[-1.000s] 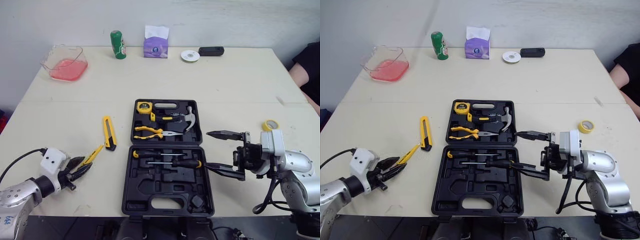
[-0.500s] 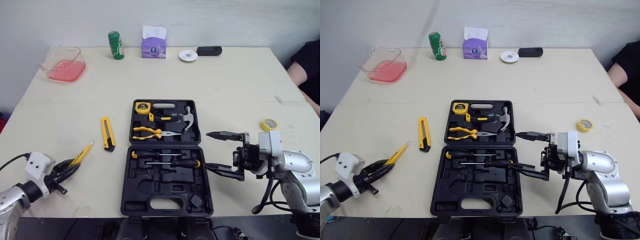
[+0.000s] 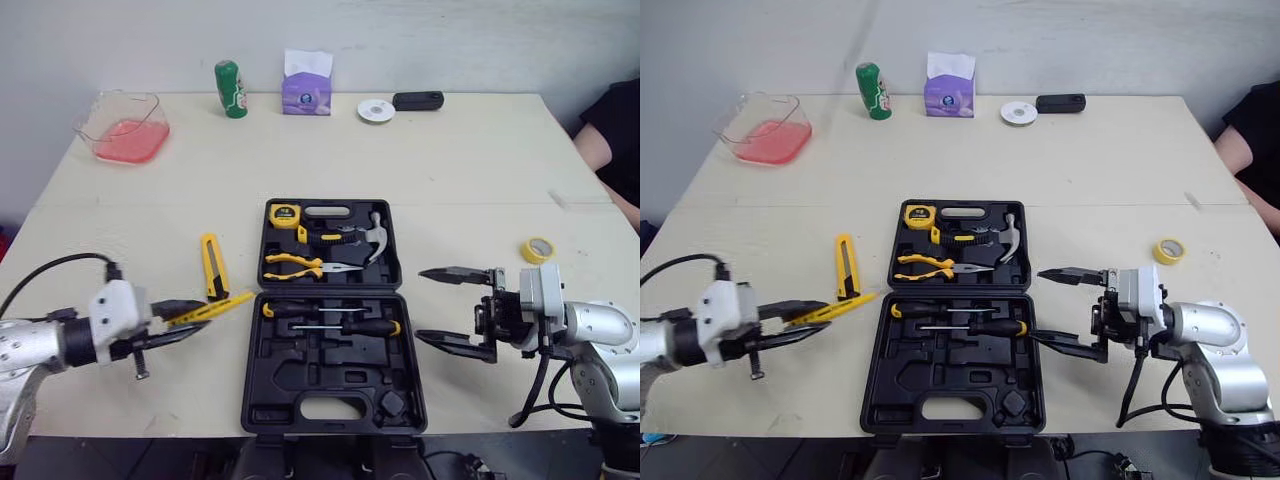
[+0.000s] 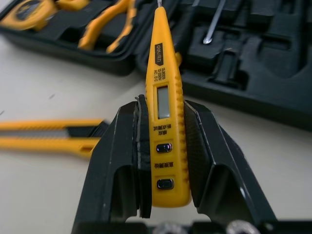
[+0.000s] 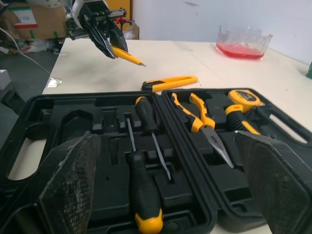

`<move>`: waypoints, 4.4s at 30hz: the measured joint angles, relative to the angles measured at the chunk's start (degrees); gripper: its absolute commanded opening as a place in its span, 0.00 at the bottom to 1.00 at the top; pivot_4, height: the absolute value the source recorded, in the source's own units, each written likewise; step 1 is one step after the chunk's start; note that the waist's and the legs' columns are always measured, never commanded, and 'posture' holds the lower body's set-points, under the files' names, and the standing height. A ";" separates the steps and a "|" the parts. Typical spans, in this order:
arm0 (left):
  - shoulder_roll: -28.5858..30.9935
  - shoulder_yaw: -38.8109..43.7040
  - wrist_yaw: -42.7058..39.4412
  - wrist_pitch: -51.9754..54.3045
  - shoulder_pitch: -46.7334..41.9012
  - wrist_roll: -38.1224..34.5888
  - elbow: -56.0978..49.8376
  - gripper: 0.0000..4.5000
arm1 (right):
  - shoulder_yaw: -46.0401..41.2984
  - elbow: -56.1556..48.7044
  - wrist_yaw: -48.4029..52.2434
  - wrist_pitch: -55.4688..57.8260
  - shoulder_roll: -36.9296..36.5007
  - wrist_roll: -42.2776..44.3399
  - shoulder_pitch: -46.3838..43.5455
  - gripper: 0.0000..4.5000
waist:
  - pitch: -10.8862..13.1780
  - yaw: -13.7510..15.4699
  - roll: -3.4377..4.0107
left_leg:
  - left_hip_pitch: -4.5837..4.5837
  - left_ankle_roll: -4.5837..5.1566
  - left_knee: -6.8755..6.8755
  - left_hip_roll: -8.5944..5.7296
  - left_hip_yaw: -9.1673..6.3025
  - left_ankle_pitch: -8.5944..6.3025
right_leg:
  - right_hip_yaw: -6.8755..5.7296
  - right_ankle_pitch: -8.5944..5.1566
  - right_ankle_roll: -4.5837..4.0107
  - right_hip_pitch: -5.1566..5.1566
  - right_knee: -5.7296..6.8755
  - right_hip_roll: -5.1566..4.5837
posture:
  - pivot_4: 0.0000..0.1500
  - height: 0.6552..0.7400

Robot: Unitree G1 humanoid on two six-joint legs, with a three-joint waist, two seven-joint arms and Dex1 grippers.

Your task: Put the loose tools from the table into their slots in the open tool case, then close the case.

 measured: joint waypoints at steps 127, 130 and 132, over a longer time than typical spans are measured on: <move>-12.55 -31.56 7.41 9.19 -14.82 12.87 4.03 0.01 | -1.82 0.73 -3.53 -2.85 -1.07 -2.63 6.25 1.00 | -1.27 1.09 0.91 | 1.27 0.10 0.02 0.28 0.03 -0.26 | 0.28 -0.20 -0.37 1.03 -0.04 0.10 | 1.00 1.00; -12.63 -31.35 7.50 10.53 -14.83 11.86 4.33 0.01 | -1.82 0.76 -3.59 -2.89 -0.94 -2.65 6.24 1.00 | -1.40 1.09 1.12 | 1.31 0.05 0.01 0.35 0.02 -0.24 | 0.28 -0.22 -0.42 1.04 0.00 0.12 | 1.00 1.00; -12.85 -31.03 7.09 10.30 -14.82 11.29 5.11 0.01 | -1.82 0.78 -3.64 -3.00 -0.57 -2.69 6.24 1.00 | -1.42 1.05 1.15 | 1.36 0.04 0.01 0.38 0.03 -0.25 | 0.28 -0.23 -0.44 1.06 0.01 0.13 | 1.00 1.00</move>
